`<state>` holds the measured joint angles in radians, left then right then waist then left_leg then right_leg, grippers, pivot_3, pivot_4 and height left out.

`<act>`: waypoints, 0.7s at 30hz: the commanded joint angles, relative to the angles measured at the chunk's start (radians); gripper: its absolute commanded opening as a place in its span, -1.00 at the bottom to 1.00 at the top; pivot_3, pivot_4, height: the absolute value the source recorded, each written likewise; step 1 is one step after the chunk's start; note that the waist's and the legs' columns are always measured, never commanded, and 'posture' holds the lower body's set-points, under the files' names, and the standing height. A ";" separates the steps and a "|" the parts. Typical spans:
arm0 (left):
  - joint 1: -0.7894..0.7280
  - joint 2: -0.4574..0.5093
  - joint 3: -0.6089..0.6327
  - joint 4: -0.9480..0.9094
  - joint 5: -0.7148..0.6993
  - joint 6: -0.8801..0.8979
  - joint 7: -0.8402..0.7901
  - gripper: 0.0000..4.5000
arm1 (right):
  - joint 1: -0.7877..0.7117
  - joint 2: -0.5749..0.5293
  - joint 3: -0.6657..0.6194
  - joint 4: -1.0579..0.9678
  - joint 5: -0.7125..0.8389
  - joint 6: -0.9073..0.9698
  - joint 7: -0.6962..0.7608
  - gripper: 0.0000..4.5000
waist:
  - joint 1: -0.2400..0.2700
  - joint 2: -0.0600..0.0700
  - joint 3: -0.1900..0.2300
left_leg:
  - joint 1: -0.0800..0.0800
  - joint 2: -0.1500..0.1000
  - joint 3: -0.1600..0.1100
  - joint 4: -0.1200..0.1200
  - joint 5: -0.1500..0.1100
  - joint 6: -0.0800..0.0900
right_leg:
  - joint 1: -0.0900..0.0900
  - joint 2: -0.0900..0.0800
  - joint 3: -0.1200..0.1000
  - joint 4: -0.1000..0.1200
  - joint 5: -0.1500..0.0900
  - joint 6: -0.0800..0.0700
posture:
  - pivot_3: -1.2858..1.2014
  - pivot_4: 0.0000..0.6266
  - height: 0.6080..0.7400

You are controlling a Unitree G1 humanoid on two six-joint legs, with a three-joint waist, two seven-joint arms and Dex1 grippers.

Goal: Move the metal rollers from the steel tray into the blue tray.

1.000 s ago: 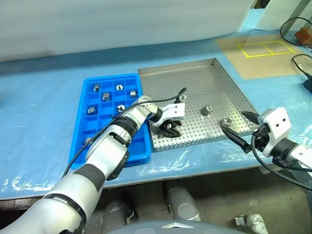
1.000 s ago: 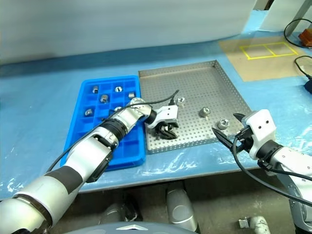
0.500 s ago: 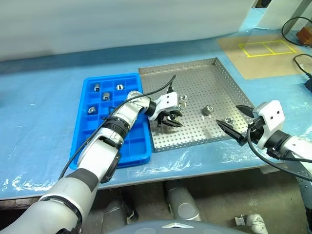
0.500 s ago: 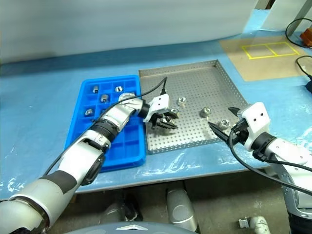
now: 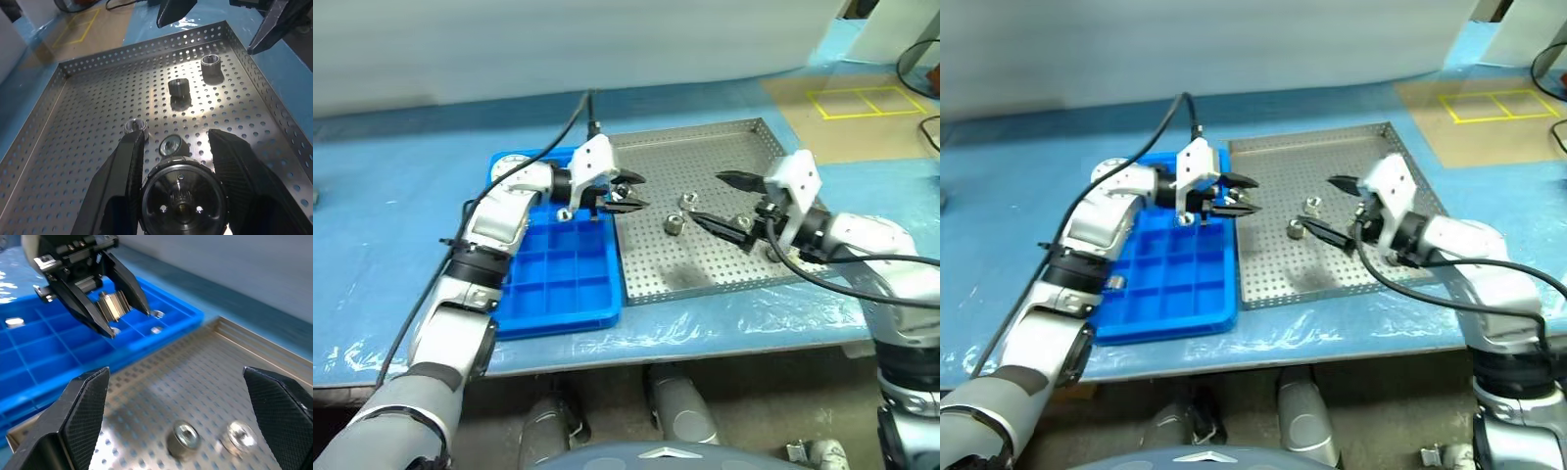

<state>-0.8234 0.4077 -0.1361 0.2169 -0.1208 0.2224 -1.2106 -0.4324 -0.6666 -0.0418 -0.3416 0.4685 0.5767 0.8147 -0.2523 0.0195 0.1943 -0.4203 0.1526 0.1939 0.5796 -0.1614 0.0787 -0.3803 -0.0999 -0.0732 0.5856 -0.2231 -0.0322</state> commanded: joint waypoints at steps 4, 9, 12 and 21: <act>0.097 0.092 0.090 -0.131 -0.040 0.118 0.122 -0.10 | -0.204 0.135 0.189 0.189 -0.070 -0.137 0.118 1.00 | 0.089 0.001 0.001 | -0.001 0.003 0.000 -0.001 0.005 -0.007 | -0.006 0.001 0.001 0.008 0.000 0.000 | -0.12 -0.52 1.00; 0.135 0.092 0.125 -0.078 -0.032 0.122 0.238 -0.10 | -0.258 0.198 0.229 0.301 -0.104 -0.214 0.172 1.00 | 0.210 0.001 0.001 | -0.002 0.004 0.003 -0.001 0.007 -0.012 | -0.014 0.001 0.005 0.021 -0.004 -0.007 | -0.07 -0.52 1.00; 0.111 0.081 0.115 0.027 -0.010 0.098 0.299 -0.10 | -0.264 0.211 0.227 0.328 -0.112 -0.234 0.190 1.00 | 0.259 0.001 0.001 | -0.002 0.006 0.007 -0.001 0.006 -0.015 | -0.016 0.001 0.007 0.023 -0.004 -0.007 | -0.06 -0.52 1.00; 0.118 0.012 0.070 0.191 -0.003 -0.002 0.316 -0.10 | -0.235 0.197 0.211 0.328 -0.142 -0.242 0.178 1.00 | 0.293 0.000 0.000 | 0.000 0.005 0.011 -0.001 0.007 -0.015 | -0.018 0.001 0.011 0.024 -0.004 -0.007 | -0.09 -0.52 1.00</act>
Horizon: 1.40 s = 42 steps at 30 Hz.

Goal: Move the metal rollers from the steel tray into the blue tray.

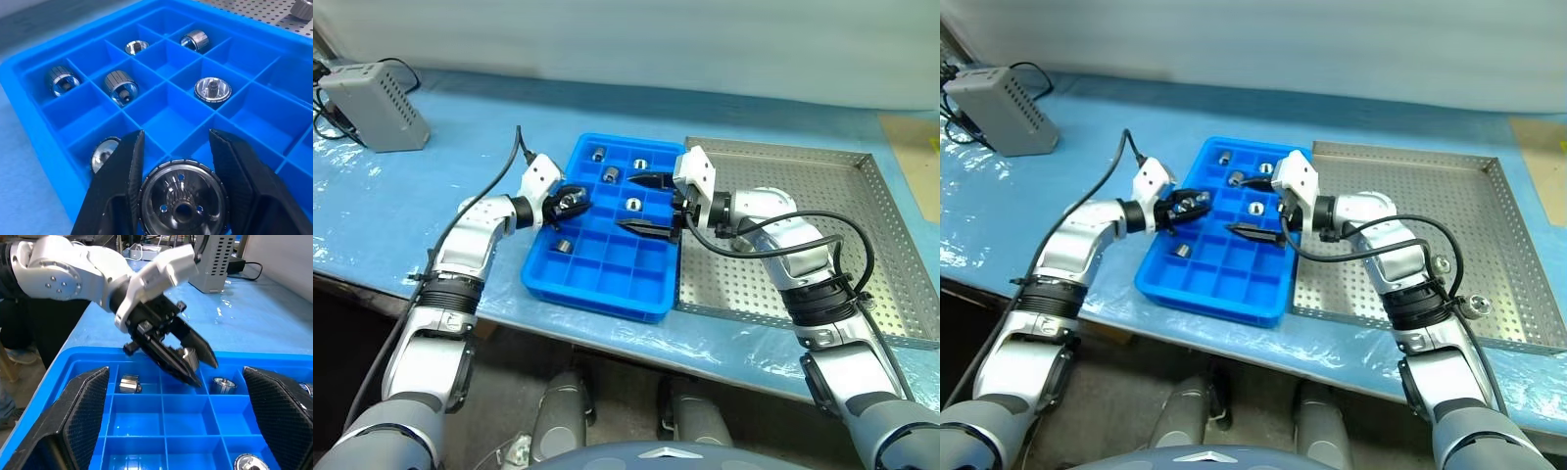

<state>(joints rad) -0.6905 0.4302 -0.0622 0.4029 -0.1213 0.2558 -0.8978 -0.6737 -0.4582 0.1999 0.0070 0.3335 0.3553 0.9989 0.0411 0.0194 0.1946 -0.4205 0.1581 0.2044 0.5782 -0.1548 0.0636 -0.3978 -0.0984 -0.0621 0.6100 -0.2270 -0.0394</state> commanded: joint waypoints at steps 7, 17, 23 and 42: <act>-0.049 -0.056 -0.027 0.067 0.006 -0.073 -0.001 -0.10 | 0.031 -0.034 -0.048 -0.040 -0.015 -0.017 -0.022 1.00 | -0.002 0.000 0.000 | 0.000 0.003 0.000 0.000 0.001 -0.002 | -0.001 0.003 0.000 0.001 0.000 0.000 | -0.12 -0.52 1.00; -0.079 -0.099 -0.069 0.173 0.051 -0.126 0.017 -0.10 | 0.059 -0.034 -0.053 -0.065 -0.021 -0.011 -0.048 1.00 | -0.004 0.000 0.000 | 0.000 0.005 0.000 -0.001 0.002 -0.003 | -0.002 0.005 0.001 0.001 0.000 0.000 | -0.14 -0.52 1.00; -0.105 -0.100 -0.073 0.231 0.082 -0.124 0.050 0.35 | 0.073 -0.043 -0.060 -0.079 -0.022 -0.007 -0.062 1.00 | -0.006 -0.001 0.000 | 0.001 0.005 0.000 -0.001 0.002 -0.004 | -0.002 0.006 0.001 0.001 0.000 0.000 | -0.15 -0.52 1.00; -0.445 -0.358 -0.062 0.539 0.065 -0.220 0.045 0.35 | 0.177 -0.217 -0.293 -0.183 0.017 0.047 -0.136 1.00 | -0.022 -0.001 0.000 | 0.000 0.004 0.001 -0.001 0.003 0.001 | -0.002 0.006 0.002 -0.002 0.000 -0.001 | -0.30 -0.52 1.00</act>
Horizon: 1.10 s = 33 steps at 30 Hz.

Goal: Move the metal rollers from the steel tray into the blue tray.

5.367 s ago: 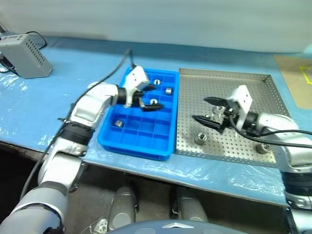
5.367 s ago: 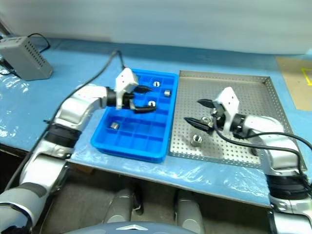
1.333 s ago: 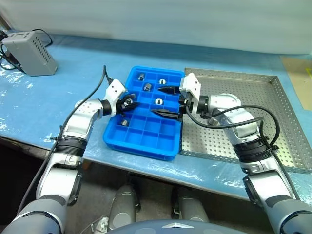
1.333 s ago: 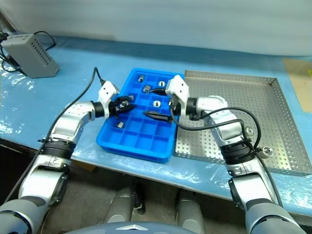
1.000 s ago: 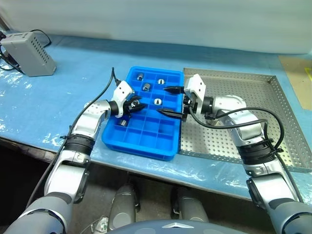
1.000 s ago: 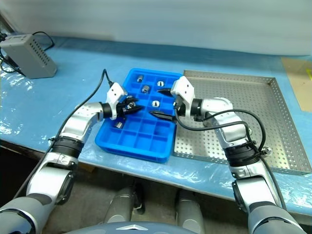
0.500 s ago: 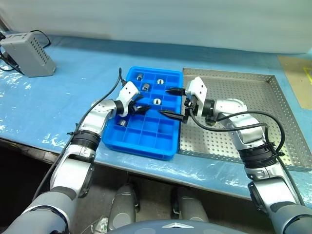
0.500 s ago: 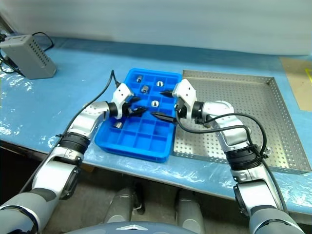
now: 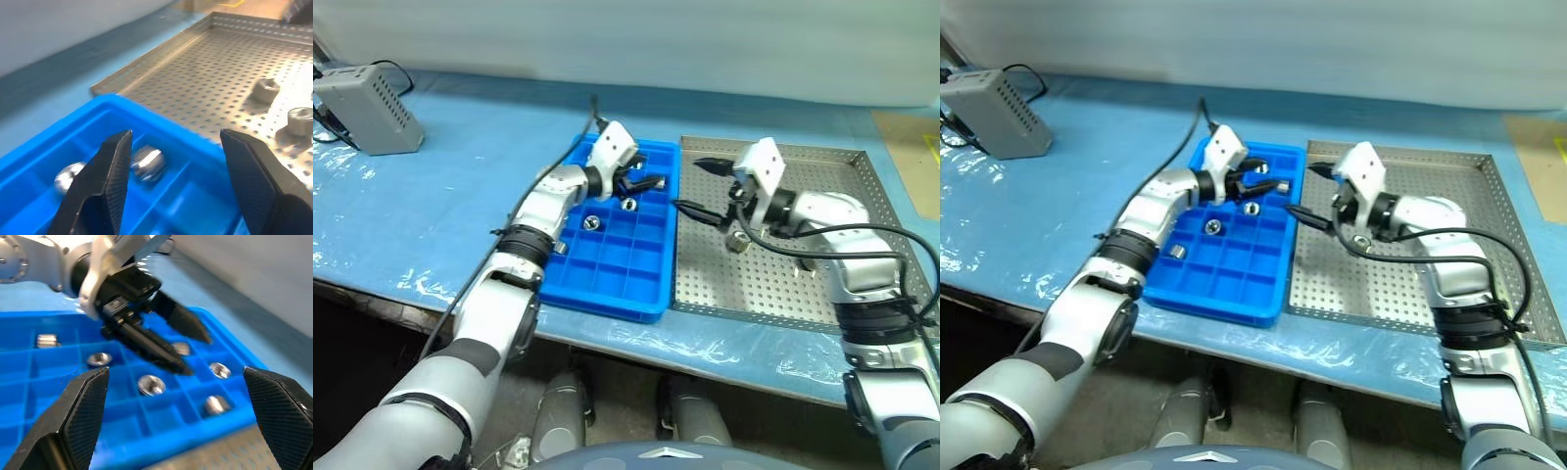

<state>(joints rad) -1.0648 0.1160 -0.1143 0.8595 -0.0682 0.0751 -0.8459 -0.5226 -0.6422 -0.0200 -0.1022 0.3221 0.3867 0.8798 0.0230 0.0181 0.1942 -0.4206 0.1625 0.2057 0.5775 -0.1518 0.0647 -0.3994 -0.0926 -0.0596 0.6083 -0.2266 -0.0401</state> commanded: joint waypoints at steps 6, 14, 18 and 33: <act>-0.156 -0.156 -0.046 0.284 0.082 -0.132 -0.003 0.35 | 0.184 -0.104 -0.190 -0.233 0.083 0.118 -0.049 1.00 | -0.041 0.000 0.000 | -0.001 0.000 0.000 0.001 -0.002 0.003 | 0.000 0.000 0.000 -0.002 0.000 0.000 | -0.39 -0.52 1.00; -0.188 -0.228 -0.119 0.399 0.192 -0.168 -0.049 0.35 | 0.472 -0.110 -0.401 -0.424 0.100 0.204 -0.159 1.00 | -0.101 0.000 0.000 | -0.001 -0.002 0.000 0.001 -0.002 0.004 | 0.000 0.000 0.000 -0.004 -0.001 0.003 | -0.50 -0.52 1.00; -0.202 -0.262 -0.111 0.428 0.216 -0.142 0.033 0.35 | 0.541 -0.089 -0.425 -0.485 0.103 0.216 -0.202 1.00 | -0.144 0.000 0.000 | -0.001 -0.003 0.000 0.002 -0.003 0.004 | 0.001 0.000 0.000 -0.005 -0.004 0.010 | -0.53 -0.52 1.00; -0.166 -0.303 -0.120 0.474 0.290 -0.014 0.234 0.35 | 0.582 -0.074 -0.409 -0.487 0.088 0.192 -0.264 1.00 | -0.274 0.003 -0.002 | -0.016 -0.009 -0.006 0.006 -0.010 0.016 | 0.003 -0.003 -0.006 -0.023 0.004 0.012 | -0.55 -0.52 1.00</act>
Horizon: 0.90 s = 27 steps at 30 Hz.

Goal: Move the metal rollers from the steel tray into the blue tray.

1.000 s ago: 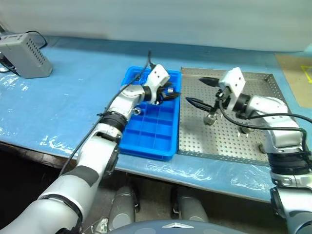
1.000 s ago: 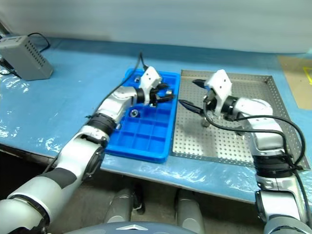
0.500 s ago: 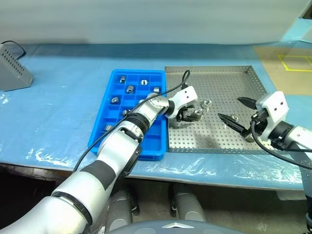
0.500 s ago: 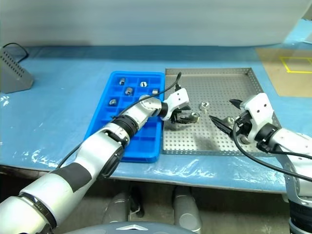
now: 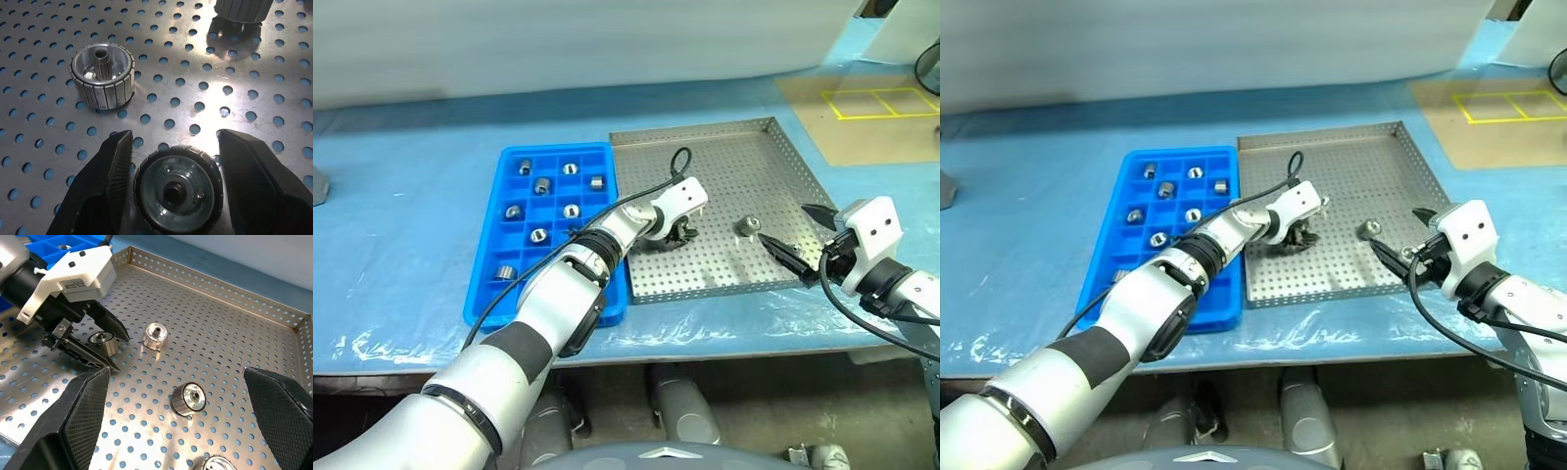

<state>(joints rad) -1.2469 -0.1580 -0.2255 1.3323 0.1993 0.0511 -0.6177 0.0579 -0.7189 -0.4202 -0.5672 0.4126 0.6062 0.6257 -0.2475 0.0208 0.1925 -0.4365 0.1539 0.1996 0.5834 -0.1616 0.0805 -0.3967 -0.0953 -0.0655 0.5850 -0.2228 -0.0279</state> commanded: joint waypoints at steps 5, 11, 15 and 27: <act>0.024 -0.029 0.000 -0.008 0.013 -0.011 -0.061 0.18 | -0.005 0.003 0.002 -0.011 -0.007 -0.037 -0.016 1.00 | -0.015 0.000 0.000 | -0.001 -0.002 -0.001 0.002 -0.002 0.003 | 0.003 -0.004 -0.004 -0.002 0.000 0.000 | -0.54 -0.52 1.00; 0.028 -0.019 0.007 -0.016 0.011 -0.020 -0.082 -0.23 | -0.019 -0.003 0.018 0.000 -0.007 -0.043 -0.014 1.00 | -0.024 0.000 0.000 | 0.000 -0.002 -0.002 0.007 -0.004 0.007 | 0.008 -0.006 -0.008 -0.004 0.000 0.001 | -0.53 -0.52 1.00; 0.038 -0.005 0.003 -0.024 0.020 -0.024 -0.096 -0.23 | -0.035 -0.008 0.032 0.012 -0.007 -0.047 -0.009 1.00 | -0.033 0.001 0.000 | 0.000 -0.002 -0.003 0.009 -0.005 0.008 | 0.010 -0.007 -0.010 -0.005 -0.002 0.004 | -0.52 -0.52 1.00; 0.051 0.149 0.157 -0.282 -0.174 -0.070 -0.287 -0.23 | -0.145 -0.022 0.081 0.084 0.009 -0.067 0.037 1.00 | -0.044 0.001 0.001 | -0.002 -0.009 -0.004 0.012 -0.008 0.012 | 0.010 -0.015 -0.012 -0.005 0.000 0.001 | -0.44 -0.52 1.00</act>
<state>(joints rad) -1.1936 -0.0204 -0.1093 1.1502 0.0965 -0.0044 -0.8408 -0.0606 -0.7240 -0.3357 -0.4745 0.4088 0.5683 0.6502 -0.2918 0.0213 0.1931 -0.4392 0.1449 0.1960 0.5954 -0.1695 0.0927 -0.3869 -0.1106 -0.0771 0.5806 -0.2222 -0.0271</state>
